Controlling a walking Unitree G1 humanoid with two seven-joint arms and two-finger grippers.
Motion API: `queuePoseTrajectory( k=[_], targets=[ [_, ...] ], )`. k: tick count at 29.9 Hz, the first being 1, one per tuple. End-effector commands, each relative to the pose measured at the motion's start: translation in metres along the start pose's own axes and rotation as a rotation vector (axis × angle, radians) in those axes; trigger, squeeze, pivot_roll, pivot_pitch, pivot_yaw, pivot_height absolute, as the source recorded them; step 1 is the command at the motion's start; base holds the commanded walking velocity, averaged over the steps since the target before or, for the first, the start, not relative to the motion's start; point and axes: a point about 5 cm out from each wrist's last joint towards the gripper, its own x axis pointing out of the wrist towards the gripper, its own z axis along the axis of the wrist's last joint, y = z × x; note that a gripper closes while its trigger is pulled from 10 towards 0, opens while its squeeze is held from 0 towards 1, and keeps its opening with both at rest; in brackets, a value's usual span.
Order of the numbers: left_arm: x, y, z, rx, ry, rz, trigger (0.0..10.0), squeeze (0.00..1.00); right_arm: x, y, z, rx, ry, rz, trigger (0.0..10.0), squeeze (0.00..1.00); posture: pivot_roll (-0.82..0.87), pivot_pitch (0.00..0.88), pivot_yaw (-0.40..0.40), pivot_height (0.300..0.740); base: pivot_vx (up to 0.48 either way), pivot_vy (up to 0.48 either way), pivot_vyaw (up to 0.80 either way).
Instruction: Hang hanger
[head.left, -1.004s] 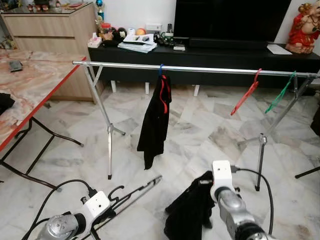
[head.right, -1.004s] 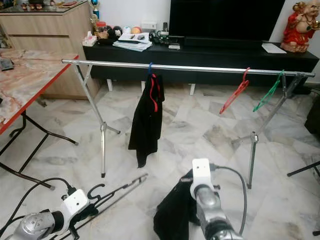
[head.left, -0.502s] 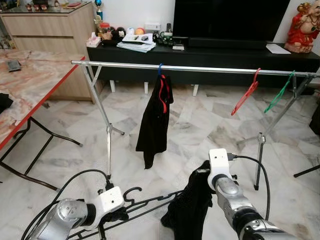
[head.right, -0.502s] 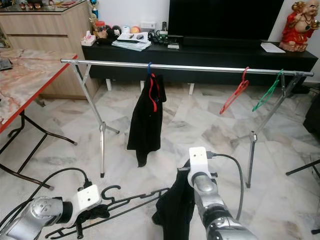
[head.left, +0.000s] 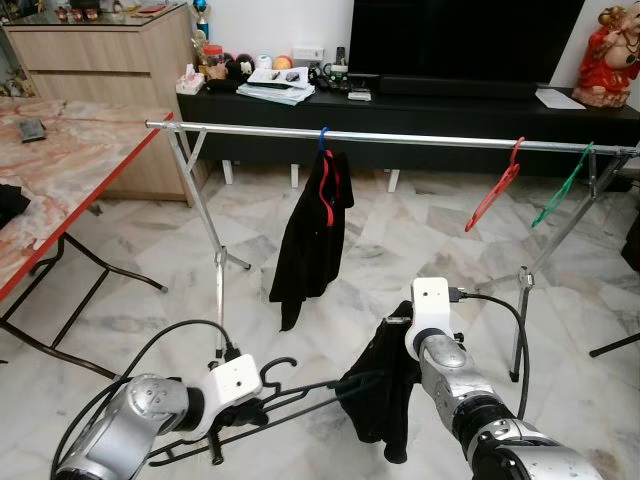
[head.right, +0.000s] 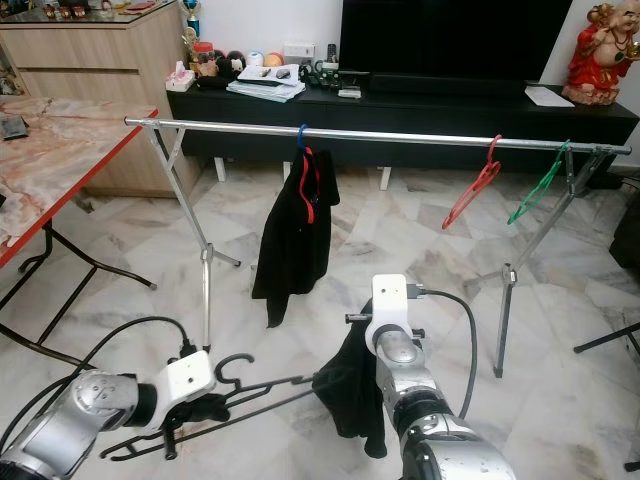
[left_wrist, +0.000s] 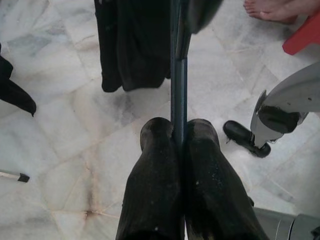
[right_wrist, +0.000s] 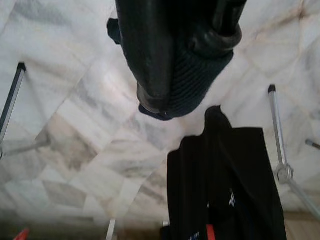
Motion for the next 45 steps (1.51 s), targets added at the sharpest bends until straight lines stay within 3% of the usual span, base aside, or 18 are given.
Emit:
queuePoseTrajectory(
  k=[1, 20, 29, 37, 45],
  targets=[
    [0.0, 0.001, 0.005, 0.0, -0.013, 0.003, 10.0, 0.0, 0.001, 0.005, 0.004, -0.003, 0.008, 0.031, 10.0, 0.0, 0.13, 0.0, -0.05, 0.74, 0.0, 0.0, 0.0],
    [0.005, 0.003, 0.014, -0.014, -0.037, 0.041, 10.0, 0.0, -0.002, 0.009, -0.012, -0.035, 0.062, 0.074, 10.0, 0.0, 0.14, 0.0, -0.051, 0.74, 0.0, 0.0, 0.0],
    [0.007, 0.013, 0.013, 0.008, -0.022, 0.151, 10.0, 0.0, -0.002, 0.009, -0.017, -0.025, 0.07, 0.079, 10.0, 0.0, 0.14, 0.0, -0.049, 0.74, 0.0, 0.0, 0.0],
    [0.01, 0.014, 0.015, 0.0, -0.045, 0.183, 10.0, 0.0, -0.003, 0.01, -0.019, -0.016, 0.076, 0.101, 10.0, 0.0, 0.13, 0.0, -0.05, 0.74, 0.0, 0.0, 0.0],
    [0.01, 0.021, 0.014, 0.003, -0.031, 0.264, 10.0, 0.0, -0.004, 0.003, -0.024, 0.01, 0.089, 0.047, 10.0, 0.0, 0.13, 0.0, -0.052, 0.74, 0.0, 0.0, 0.0]
  ],
)
